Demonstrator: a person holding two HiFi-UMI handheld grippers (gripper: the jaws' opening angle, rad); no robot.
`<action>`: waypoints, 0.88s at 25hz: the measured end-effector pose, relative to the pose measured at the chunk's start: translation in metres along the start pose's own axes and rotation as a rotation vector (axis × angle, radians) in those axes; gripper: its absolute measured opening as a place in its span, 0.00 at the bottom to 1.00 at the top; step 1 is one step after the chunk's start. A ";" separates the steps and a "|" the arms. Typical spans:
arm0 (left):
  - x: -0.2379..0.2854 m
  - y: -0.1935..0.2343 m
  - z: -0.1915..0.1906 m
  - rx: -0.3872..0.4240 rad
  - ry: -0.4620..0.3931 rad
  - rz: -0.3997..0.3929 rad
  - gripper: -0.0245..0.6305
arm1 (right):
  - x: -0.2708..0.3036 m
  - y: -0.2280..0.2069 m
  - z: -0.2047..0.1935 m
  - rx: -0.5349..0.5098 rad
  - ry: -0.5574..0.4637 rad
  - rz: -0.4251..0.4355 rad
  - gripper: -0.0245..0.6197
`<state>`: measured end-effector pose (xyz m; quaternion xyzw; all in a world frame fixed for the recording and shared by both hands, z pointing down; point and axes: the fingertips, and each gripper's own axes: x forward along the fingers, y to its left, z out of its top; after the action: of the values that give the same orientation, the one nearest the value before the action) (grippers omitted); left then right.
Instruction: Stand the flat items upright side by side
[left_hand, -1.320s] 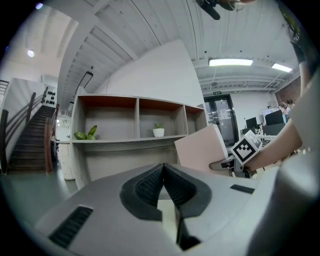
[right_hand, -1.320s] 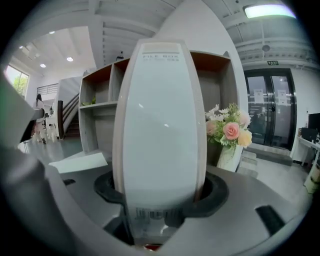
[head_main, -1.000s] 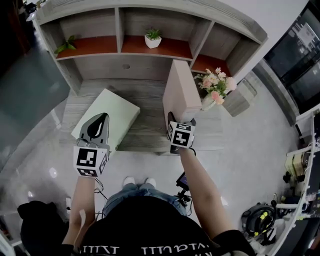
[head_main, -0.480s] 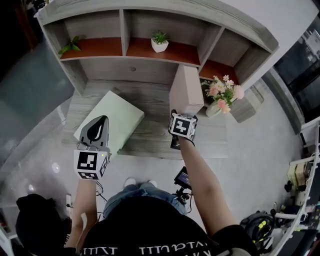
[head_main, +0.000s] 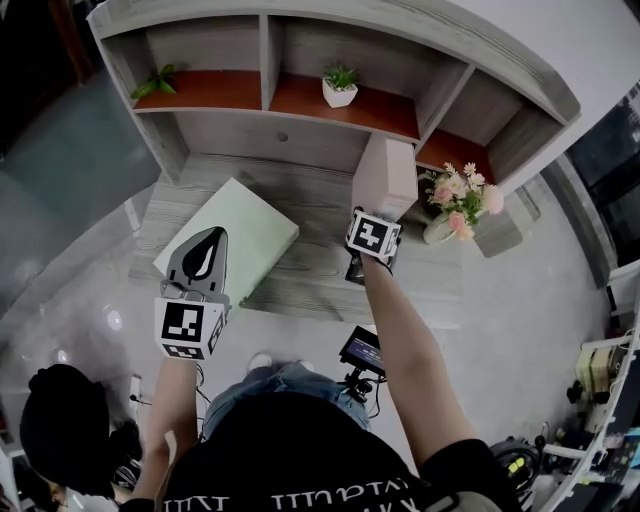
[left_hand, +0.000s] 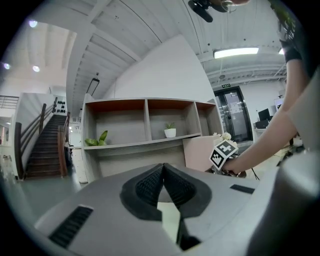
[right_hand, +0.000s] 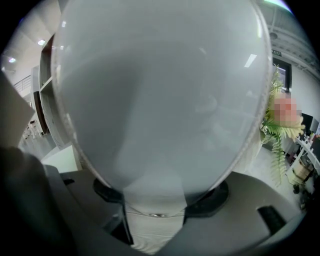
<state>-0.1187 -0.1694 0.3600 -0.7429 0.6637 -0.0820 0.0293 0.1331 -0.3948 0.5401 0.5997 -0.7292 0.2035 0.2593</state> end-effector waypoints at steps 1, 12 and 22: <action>0.000 0.000 0.000 0.000 0.002 0.001 0.06 | 0.000 0.000 0.000 0.003 -0.004 -0.001 0.52; -0.007 -0.009 -0.012 -0.029 0.019 0.014 0.06 | -0.019 0.001 -0.003 0.041 0.006 0.110 0.68; -0.017 -0.003 -0.012 -0.071 0.025 0.078 0.06 | -0.074 0.008 -0.019 0.073 0.007 0.278 0.70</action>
<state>-0.1196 -0.1511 0.3707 -0.7160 0.6949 -0.0664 -0.0021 0.1386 -0.3250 0.5089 0.5011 -0.7965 0.2660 0.2093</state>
